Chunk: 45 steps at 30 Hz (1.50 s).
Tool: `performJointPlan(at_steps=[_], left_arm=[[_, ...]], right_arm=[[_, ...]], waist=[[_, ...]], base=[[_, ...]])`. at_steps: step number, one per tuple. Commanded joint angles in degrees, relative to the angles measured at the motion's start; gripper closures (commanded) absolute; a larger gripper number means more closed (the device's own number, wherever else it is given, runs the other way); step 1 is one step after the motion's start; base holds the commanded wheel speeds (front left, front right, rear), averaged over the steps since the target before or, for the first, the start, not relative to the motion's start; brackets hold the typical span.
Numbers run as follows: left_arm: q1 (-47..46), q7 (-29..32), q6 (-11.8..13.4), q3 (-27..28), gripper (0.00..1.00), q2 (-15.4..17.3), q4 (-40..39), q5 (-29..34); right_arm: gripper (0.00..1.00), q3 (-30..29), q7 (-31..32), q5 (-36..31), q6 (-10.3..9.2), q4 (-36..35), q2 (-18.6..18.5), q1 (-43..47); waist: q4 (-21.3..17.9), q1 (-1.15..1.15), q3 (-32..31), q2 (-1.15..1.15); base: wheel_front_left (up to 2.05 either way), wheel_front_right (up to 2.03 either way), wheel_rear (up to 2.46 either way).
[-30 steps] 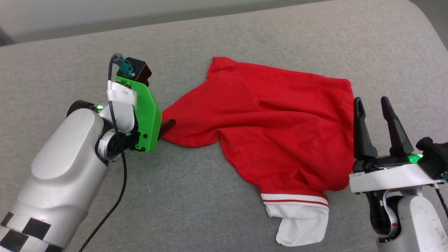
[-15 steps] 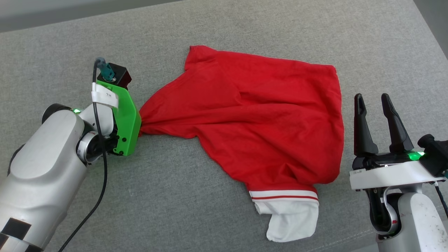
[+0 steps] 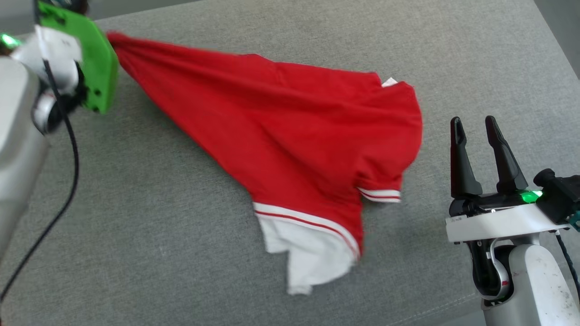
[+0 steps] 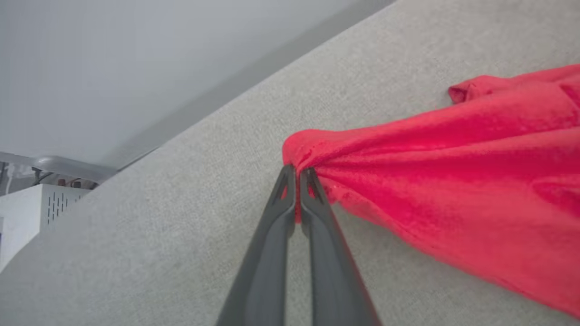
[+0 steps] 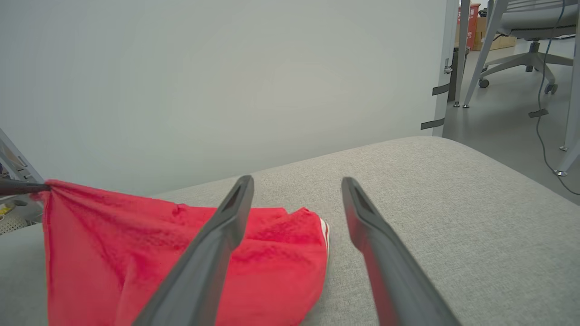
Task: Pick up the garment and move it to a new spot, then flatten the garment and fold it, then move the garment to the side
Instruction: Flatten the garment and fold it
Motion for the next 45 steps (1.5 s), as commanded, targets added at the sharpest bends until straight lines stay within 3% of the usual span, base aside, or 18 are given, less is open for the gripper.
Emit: performJointPlan(at_steps=[1,7,8,11,12,13,15,24,34,38,45], left_arm=[[-2.8,-1.4,0.7,0.2,1.00,0.6,0.9,1.6],[-11.7,-7.5,2.1,0.6,1.00,2.9,6.6,7.1],[-15.0,-10.5,3.7,0.2,1.00,4.1,9.8,10.2],[-16.5,-12.8,3.9,-0.4,1.00,3.9,12.9,11.6],[-16.5,-13.2,3.9,-0.4,0.53,3.7,13.8,11.6],[-16.5,-13.7,4.2,-0.7,0.00,3.5,15.0,11.9],[-15.3,-14.2,4.9,-0.2,0.00,0.9,19.0,10.2],[-11.2,-23.3,3.7,1.2,0.00,-3.4,20.5,6.7],[0.4,-39.4,4.4,3.8,0.00,-8.6,11.3,2.4],[8.5,-44.6,7.0,4.4,0.00,-9.5,3.7,1.8],[25.8,-47.0,13.1,8.2,0.00,-10.1,-12.5,0.3]], right_arm=[[0.00,0.3,-0.3,0.7,-0.02,0.3,-0.1,-1.0],[0.00,1.3,-0.3,1.5,-0.02,0.6,-0.1,-1.4],[0.00,1.5,-0.3,1.8,-0.02,0.8,0.0,-1.5],[0.00,1.7,-0.3,1.8,-0.02,1.1,0.0,-1.5],[0.00,1.7,-0.3,1.8,-0.02,1.2,0.0,-1.5],[0.00,1.7,-0.3,1.8,-0.02,1.4,0.0,-1.5],[0.00,2.3,-0.3,0.5,-0.02,2.0,0.0,-1.8],[0.00,0.8,-0.3,-1.6,-0.02,2.6,0.0,-2.1],[0.00,-3.1,0.4,-5.8,-0.02,2.0,0.0,0.3],[0.00,-4.2,2.0,-7.2,-0.02,0.8,0.0,1.9],[0.00,-5.7,4.0,-7.5,-0.02,-0.7,0.0,5.1]], waist=[[-0.6,0.00,0.4,0.68],[-1.8,0.00,1.6,0.68],[-2.0,0.00,2.1,0.68],[-1.8,0.00,2.6,0.68],[-1.6,0.00,2.7,0.68],[-1.2,0.00,2.9,0.68],[0.6,0.00,3.3,0.68],[4.9,0.00,-0.4,0.68],[12.6,0.00,-9.0,0.68],[15.8,0.00,-12.0,0.68],[19.6,0.00,-15.7,0.68]], base=[[0.00,0.00,0.00],[0.00,0.00,0.00],[0.00,0.00,0.00],[0.00,0.00,0.00],[0.00,0.00,0.00],[0.00,0.00,0.00],[0.00,0.00,0.00],[0.00,0.00,0.00],[0.00,0.00,0.00],[0.00,0.00,0.00],[0.00,0.00,0.00]])
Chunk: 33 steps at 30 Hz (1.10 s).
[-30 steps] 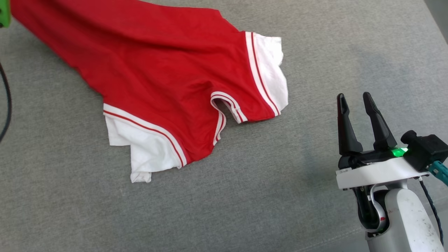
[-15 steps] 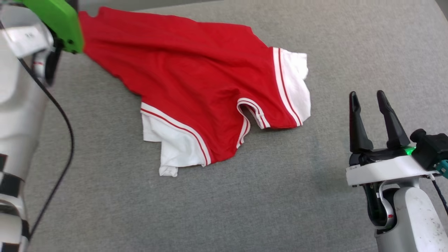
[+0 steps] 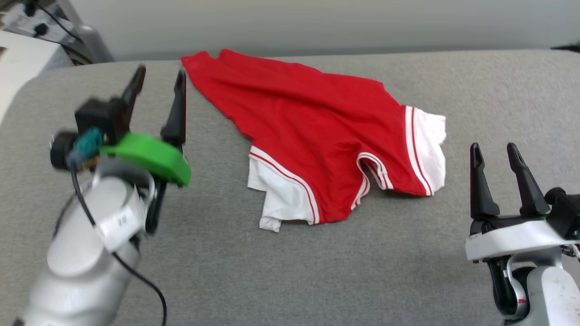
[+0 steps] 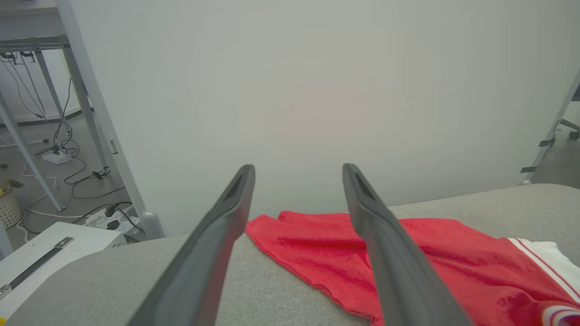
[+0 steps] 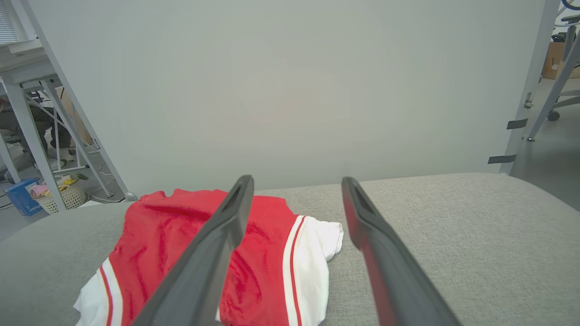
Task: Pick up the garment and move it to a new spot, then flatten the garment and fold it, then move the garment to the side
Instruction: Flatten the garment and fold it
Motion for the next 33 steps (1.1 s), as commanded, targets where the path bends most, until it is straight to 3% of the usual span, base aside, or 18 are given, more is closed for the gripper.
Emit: performJointPlan(at_steps=[1,6,10,21,28,33], left_arm=[[4.7,-0.3,1.2,1.1,0.00,-0.4,-2.7,-1.4],[17.4,-0.4,3.5,5.4,0.00,-1.9,-12.1,-0.7],[25.3,-0.4,3.5,9.3,0.00,-4.6,-18.1,3.0],[34.4,-0.4,-1.6,16.1,0.00,-14.3,-21.7,12.7],[34.8,-0.4,-5.2,18.6,0.00,-16.5,-20.6,15.9],[33.8,0.7,-7.9,16.8,0.00,-16.5,-18.0,16.8]], right_arm=[[0.00,0.0,0.4,-0.3,-0.01,-0.3,-0.1,1.4],[0.00,-0.3,1.0,-1.0,-0.01,-0.6,-0.1,3.2],[0.00,-0.4,1.1,-0.9,-0.01,-0.9,-0.1,4.2],[0.00,0.7,0.9,-0.1,-0.01,-1.8,-0.1,4.5],[0.00,0.7,1.1,-0.2,-0.01,-2.3,-0.1,4.2],[0.00,0.8,1.3,-0.3,-0.01,-2.5,-0.1,4.2]], waist=[[4.4,0.00,-4.5,0.69],[5.4,0.00,-5.8,0.69],[5.8,0.00,-6.4,0.69],[5.6,0.00,-6.4,0.69],[5.3,0.00,-5.7,0.69],[5.0,0.00,-4.2,0.69]], base=[[0.00,0.00,0.00],[0.00,0.00,0.00],[0.00,0.00,0.00],[0.00,0.00,0.00],[0.00,0.00,0.00],[0.00,0.00,0.00]])
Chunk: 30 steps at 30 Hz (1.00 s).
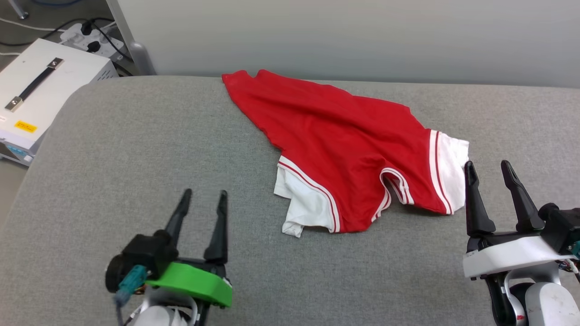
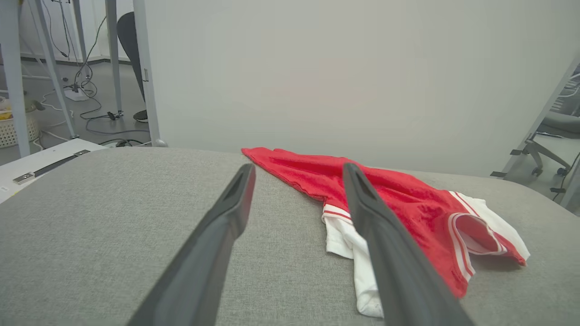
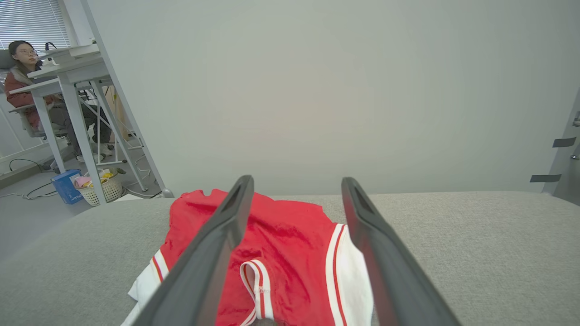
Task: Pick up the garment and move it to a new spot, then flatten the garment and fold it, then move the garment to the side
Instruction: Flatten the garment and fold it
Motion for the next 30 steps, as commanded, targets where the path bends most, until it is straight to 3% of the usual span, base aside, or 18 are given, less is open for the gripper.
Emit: performJointPlan(at_steps=[1,4,13,17,22,30], left_arm=[[-0.8,2.1,-1.0,-1.0,0.00,0.3,0.8,0.3],[-3.1,8.6,-2.0,-2.8,0.00,1.2,0.8,-0.4],[-9.7,38.3,-4.4,-9.7,0.00,4.7,-1.9,-7.9],[-11.6,46.6,-4.4,-11.2,0.00,5.6,-1.9,-9.9],[-13.8,51.3,-3.1,-11.8,0.00,6.2,0.5,-9.6],[-17.7,50.3,-1.8,-11.1,0.00,5.2,6.5,-9.1]], right_arm=[[0.00,0.1,0.4,0.0,-0.01,-0.3,-0.1,-0.1],[0.00,0.2,0.6,-0.2,-0.01,-0.7,-0.1,-0.5],[0.00,1.3,0.4,-0.3,-0.01,-1.4,-0.1,-1.9],[0.00,2.1,0.2,-0.1,-0.01,-1.3,-0.1,-2.6],[0.00,2.7,-0.1,-0.2,-0.01,-1.0,-0.1,-3.6],[0.00,3.5,-0.7,-0.1,-0.01,0.0,-0.1,-4.5]], waist=[[-0.2,0.00,1.0,0.68],[-0.4,0.00,2.4,0.68],[-1.8,0.00,6.5,0.68],[-3.1,0.00,8.3,0.68],[-4.9,0.00,10.3,0.68],[-7.1,0.00,12.2,0.68]], base=[[0.00,0.00,0.00],[0.00,0.00,0.00],[0.00,0.00,0.00],[0.00,0.00,0.00],[0.00,0.00,0.00],[0.00,0.00,0.00]])
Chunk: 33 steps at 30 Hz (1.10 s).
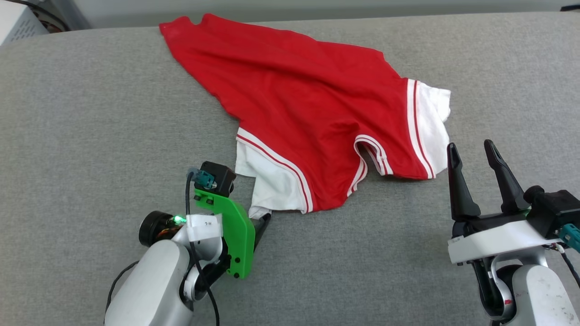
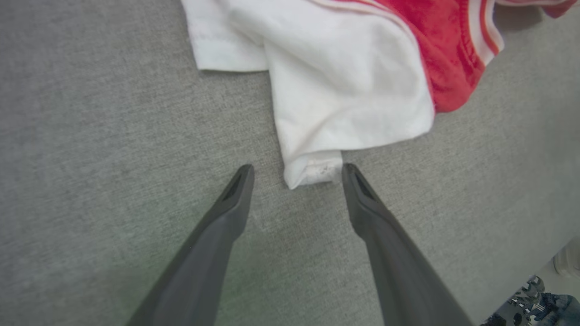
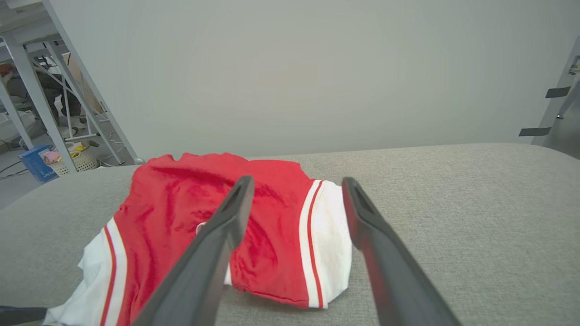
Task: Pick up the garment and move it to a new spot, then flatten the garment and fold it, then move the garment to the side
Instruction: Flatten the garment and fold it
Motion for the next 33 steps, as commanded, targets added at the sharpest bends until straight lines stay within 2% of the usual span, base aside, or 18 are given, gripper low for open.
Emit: performJointPlan(at_steps=[1,7,8,9,10,15,24,30,33], left_arm=[[-1.2,-0.4,0.3,0.1,0.00,-0.1,0.6,0.9],[-1.9,-0.5,0.0,-0.9,0.00,-0.8,4.6,0.6],[-2.0,-0.7,0.0,-1.0,0.24,-0.8,5.4,0.8],[-2.0,-1.0,0.2,-0.9,0.93,-0.9,5.9,0.8],[-2.0,-1.4,0.2,-1.0,1.00,-1.0,6.5,0.9],[-1.7,-4.5,0.7,-0.1,1.00,-0.3,7.2,1.4],[-0.3,-17.7,6.0,7.0,1.00,3.5,3.3,4.1],[3.5,-21.7,8.9,11.5,1.00,6.8,2.5,4.1],[5.9,-23.3,9.4,13.0,1.00,7.9,3.5,3.7]], right_arm=[[0.00,0.0,-0.5,0.1,-0.01,0.2,-0.1,-1.0],[0.00,-0.2,-0.8,0.1,-0.01,0.5,-0.1,-1.3],[0.00,-0.2,-0.8,0.1,-0.01,0.5,-0.1,-1.4],[0.00,-0.2,-0.8,0.1,-0.01,0.5,-0.1,-1.4],[0.00,-0.2,-0.9,0.1,-0.01,0.6,-0.1,-1.4],[0.00,-0.4,-0.9,0.0,-0.01,1.0,-0.1,-1.2],[0.00,-1.1,-0.7,-0.1,-0.01,1.9,-0.1,-0.1],[0.00,-0.8,-0.3,-0.1,-0.01,2.4,-0.1,0.9],[0.00,-0.8,0.0,-0.2,-0.01,2.5,-0.1,1.3]], waist=[[-1.0,-0.01,0.9,0.69],[-1.4,-0.01,1.3,0.69],[-1.4,-0.01,1.3,0.69],[-1.3,-0.01,1.3,0.69],[-1.3,-0.01,1.2,0.69],[-0.5,-0.01,0.3,0.69],[2.8,-0.01,-3.9,0.69],[5.2,-0.01,-5.8,0.69],[6.0,-0.01,-6.5,0.69]], base=[[0.00,0.00,0.00],[0.00,0.00,0.00],[0.00,0.00,0.00],[0.00,0.00,0.00],[0.00,0.00,0.00],[0.00,0.00,0.00],[0.00,0.00,0.00],[0.00,0.00,0.00],[0.00,0.00,0.00]])
